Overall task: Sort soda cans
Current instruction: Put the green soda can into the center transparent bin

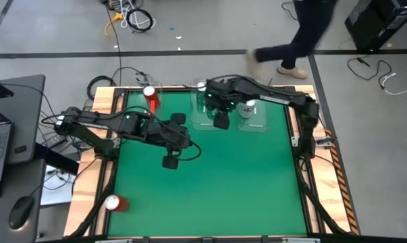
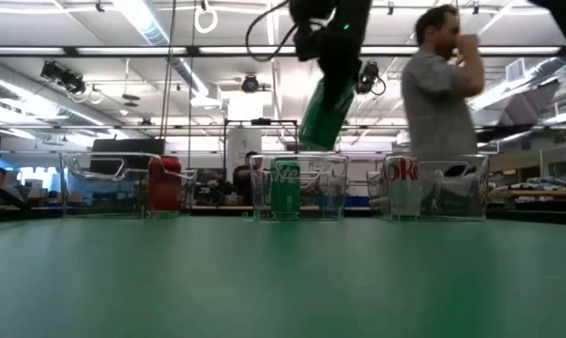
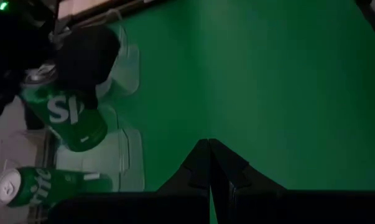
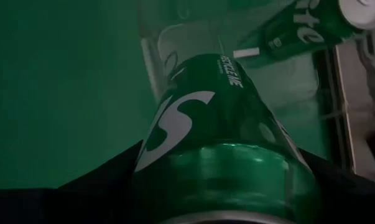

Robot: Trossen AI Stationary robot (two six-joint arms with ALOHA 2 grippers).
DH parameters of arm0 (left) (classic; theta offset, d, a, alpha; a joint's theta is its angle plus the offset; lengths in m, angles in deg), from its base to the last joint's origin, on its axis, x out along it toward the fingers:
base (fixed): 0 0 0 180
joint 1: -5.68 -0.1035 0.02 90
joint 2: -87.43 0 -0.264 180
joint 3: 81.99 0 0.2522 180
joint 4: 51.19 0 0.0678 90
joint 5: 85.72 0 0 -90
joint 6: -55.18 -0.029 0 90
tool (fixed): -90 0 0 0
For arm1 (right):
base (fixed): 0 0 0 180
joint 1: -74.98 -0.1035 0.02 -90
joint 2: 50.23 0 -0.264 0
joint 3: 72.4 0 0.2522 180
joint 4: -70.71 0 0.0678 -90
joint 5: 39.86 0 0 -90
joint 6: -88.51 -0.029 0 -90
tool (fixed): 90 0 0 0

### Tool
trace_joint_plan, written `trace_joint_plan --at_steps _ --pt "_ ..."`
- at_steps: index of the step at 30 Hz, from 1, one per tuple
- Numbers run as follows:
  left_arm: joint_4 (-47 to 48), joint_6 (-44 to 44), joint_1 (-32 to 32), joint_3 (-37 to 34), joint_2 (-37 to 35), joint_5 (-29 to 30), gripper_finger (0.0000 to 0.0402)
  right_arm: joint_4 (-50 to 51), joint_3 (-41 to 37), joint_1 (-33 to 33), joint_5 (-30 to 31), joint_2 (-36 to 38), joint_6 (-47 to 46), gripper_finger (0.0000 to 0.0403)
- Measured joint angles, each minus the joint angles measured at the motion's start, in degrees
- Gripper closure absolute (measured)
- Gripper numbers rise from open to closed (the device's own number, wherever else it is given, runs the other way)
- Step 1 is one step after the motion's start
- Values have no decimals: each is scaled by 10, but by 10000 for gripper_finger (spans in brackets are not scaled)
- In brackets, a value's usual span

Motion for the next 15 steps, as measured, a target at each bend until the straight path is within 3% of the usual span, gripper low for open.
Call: trace_joint_plan --at_steps 11,15 --pt "6 28 0 -3 0 0 401 33 96 60 -4 -146 42 99" --pt "-17 39 1 -42 -5 -1 401 46 102 66 -4 -183 54 99"
